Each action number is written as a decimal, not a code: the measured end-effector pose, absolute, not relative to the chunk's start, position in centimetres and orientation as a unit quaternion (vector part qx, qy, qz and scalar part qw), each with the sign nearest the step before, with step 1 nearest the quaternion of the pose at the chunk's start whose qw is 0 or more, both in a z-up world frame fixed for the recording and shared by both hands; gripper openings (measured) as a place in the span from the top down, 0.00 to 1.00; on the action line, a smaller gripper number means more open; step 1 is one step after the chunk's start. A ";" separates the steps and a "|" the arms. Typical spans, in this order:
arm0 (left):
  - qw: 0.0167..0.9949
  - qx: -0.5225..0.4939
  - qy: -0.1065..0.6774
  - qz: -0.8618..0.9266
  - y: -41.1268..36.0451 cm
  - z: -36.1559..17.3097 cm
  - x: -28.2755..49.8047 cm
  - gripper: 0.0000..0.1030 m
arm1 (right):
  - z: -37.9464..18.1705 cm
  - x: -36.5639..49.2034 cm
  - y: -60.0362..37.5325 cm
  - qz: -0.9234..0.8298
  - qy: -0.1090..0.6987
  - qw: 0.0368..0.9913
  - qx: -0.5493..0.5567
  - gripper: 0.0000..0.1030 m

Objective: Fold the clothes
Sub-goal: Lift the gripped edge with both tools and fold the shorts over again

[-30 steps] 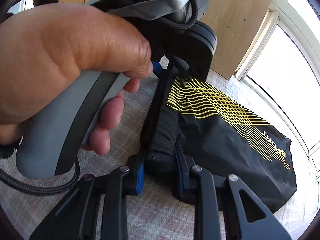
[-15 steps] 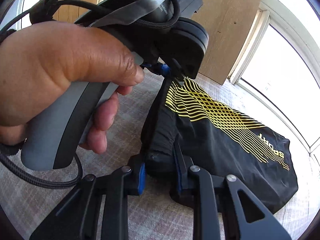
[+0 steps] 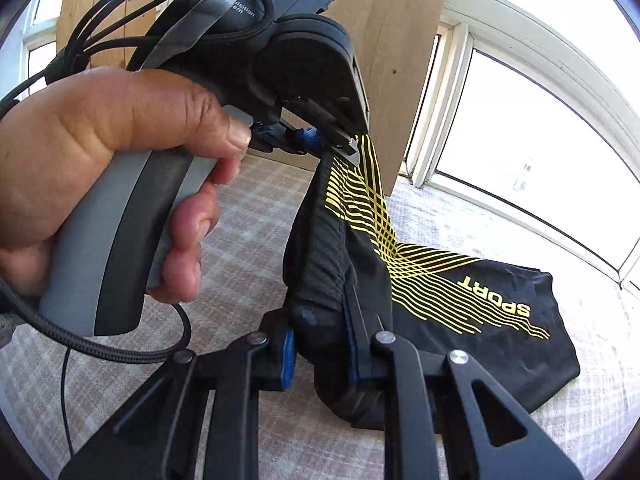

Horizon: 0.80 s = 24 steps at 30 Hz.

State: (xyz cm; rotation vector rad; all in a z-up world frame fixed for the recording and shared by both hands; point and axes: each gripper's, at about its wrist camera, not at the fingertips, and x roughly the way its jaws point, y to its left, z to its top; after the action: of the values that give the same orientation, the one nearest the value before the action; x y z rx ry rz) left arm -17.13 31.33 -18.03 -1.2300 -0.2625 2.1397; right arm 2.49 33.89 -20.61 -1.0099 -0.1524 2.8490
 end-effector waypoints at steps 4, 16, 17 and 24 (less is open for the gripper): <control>0.345 -0.473 -0.111 0.803 37.6 -16.5 -16.6 0.92 | -19.0 3.4 41.3 0.944 -0.007 0.071 -0.321 0.82; 0.360 -0.511 -0.078 0.777 58.0 -21.8 -15.1 0.92 | -24.1 4.2 62.0 0.923 0.055 0.104 -0.366 0.82; 0.358 -0.513 -0.073 0.777 59.2 -22.3 -14.9 0.92 | -24.7 4.2 62.9 0.922 0.057 0.104 -0.370 0.82; 0.315 -0.525 -0.059 0.788 61.7 -24.4 -14.3 0.68 | -28.3 3.8 67.4 0.908 0.098 0.093 -0.397 0.76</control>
State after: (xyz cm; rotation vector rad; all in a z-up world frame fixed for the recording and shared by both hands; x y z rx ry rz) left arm -14.31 61.69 -24.39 -1.3842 -0.1546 2.0773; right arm 3.84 67.37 -28.33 -1.1775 0.2920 2.6955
